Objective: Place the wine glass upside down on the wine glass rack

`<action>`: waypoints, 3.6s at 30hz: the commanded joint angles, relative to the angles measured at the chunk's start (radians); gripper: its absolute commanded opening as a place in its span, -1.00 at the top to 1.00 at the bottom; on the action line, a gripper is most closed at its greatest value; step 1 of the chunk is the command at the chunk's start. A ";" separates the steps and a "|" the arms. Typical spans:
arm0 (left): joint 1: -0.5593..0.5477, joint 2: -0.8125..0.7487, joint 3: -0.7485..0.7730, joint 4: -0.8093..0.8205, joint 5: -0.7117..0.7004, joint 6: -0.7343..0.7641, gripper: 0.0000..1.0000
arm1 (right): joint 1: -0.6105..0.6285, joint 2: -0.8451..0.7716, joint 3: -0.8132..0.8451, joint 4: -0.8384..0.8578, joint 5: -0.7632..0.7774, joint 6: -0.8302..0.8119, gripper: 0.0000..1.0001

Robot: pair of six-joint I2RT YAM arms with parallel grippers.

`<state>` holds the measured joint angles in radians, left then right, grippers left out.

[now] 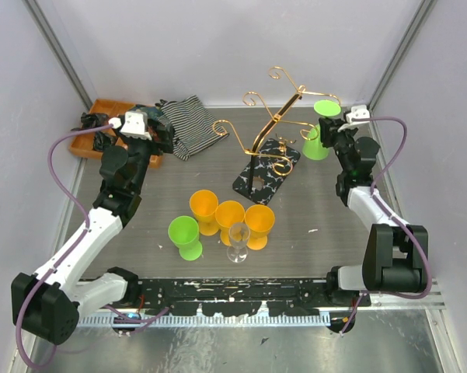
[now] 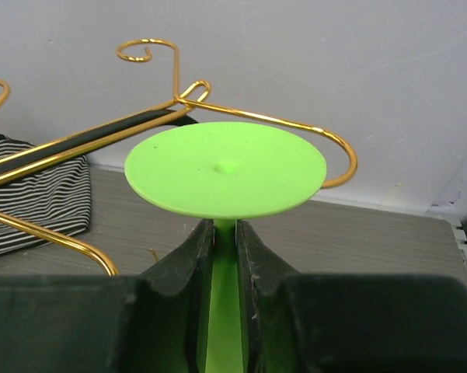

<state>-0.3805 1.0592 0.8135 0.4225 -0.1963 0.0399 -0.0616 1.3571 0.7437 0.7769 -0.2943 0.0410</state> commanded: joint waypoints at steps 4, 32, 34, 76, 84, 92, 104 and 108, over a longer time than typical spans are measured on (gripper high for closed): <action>-0.003 -0.020 -0.013 0.039 -0.029 0.032 -0.83 | 0.019 0.058 0.095 0.056 0.018 -0.033 0.98; -0.002 0.051 0.040 0.026 -0.032 0.068 -0.84 | 0.019 0.336 0.250 0.199 0.129 0.023 0.98; -0.002 0.055 0.041 0.028 -0.032 0.072 -0.85 | 0.020 0.350 0.263 0.201 0.140 0.025 0.98; -0.001 -0.001 0.001 0.024 -0.037 0.066 -0.86 | 0.026 0.225 0.162 0.088 0.241 -0.054 0.98; -0.002 -0.032 -0.017 0.014 -0.035 0.063 -0.86 | 0.047 0.234 0.185 0.064 0.211 -0.067 0.99; -0.001 -0.046 -0.031 -0.003 -0.036 0.064 -0.87 | 0.058 0.277 0.238 0.030 0.170 -0.057 0.91; -0.001 -0.049 -0.035 -0.046 -0.019 0.052 -0.90 | 0.060 0.209 0.212 -0.033 0.209 -0.109 0.04; -0.002 -0.060 -0.041 -0.059 -0.021 0.055 -0.91 | 0.060 0.147 0.160 -0.051 0.256 -0.125 -0.48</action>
<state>-0.3805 1.0271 0.7948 0.3748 -0.2192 0.1001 -0.0189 1.6154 0.9455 0.7238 -0.0631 -0.0463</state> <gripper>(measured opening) 0.952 0.632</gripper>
